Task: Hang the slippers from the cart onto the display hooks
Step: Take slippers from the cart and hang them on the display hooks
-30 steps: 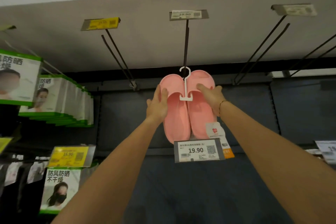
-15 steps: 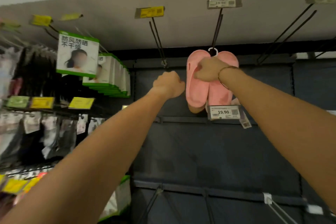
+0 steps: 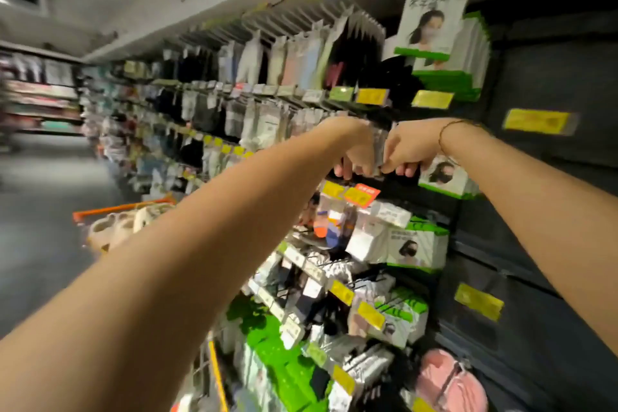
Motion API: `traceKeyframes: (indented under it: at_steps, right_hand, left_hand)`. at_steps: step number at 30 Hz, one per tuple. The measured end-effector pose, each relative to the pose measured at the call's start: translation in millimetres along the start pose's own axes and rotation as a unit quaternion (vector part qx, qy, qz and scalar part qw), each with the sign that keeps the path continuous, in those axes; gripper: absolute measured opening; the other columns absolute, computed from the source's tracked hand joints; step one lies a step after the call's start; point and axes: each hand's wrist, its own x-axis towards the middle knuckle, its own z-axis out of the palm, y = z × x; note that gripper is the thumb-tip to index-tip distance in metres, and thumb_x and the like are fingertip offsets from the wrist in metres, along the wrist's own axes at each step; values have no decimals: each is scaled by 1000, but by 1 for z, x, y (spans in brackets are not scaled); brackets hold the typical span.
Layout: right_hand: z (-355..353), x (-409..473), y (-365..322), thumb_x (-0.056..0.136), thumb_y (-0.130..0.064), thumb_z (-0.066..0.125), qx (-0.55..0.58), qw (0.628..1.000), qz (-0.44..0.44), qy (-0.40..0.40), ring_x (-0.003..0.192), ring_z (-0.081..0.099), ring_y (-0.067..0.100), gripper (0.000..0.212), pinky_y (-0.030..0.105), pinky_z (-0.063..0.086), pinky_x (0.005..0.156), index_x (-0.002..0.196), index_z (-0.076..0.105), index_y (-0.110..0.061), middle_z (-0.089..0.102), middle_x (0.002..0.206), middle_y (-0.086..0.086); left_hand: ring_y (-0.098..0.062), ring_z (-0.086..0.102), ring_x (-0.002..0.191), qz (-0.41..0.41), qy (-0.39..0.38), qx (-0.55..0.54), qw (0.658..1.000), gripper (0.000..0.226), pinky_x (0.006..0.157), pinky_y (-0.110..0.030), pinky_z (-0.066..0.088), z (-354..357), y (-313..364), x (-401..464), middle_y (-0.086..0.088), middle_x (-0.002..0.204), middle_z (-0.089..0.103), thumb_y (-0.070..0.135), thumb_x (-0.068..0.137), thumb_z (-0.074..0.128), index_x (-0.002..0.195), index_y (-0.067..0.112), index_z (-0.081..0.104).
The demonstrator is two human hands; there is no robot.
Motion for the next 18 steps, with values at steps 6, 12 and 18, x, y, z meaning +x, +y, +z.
traceKeyframes:
  at_steps: [6,12,18]
  right_hand:
    - [95,19,-126,91,-16,69,26,990,-126,-57,47,60,11,15,24,44,56,81,65,-6,67,76,16]
    - [247,38,-222,91,-23,71,6,958,-219,-184,76,68,27,13,28,49,62,89,69,-11,70,85,13]
    - [383,19,-275,86,-30,73,-37,926,-293,-234,73,66,22,20,31,55,63,93,74,-12,73,84,8]
  left_hand:
    - [-16,64,64,-98,-1,18,995,30,72,-32,57,94,-135,-55,0,83,71,32,98,58,74,15,60]
    - [-10,62,60,-198,-74,-16,977,30,54,-27,55,235,-246,-129,0,89,72,30,98,55,73,15,61]
    - [-24,71,84,-260,-128,-27,957,19,71,-33,55,367,-289,-188,-5,92,75,28,90,64,94,13,76]
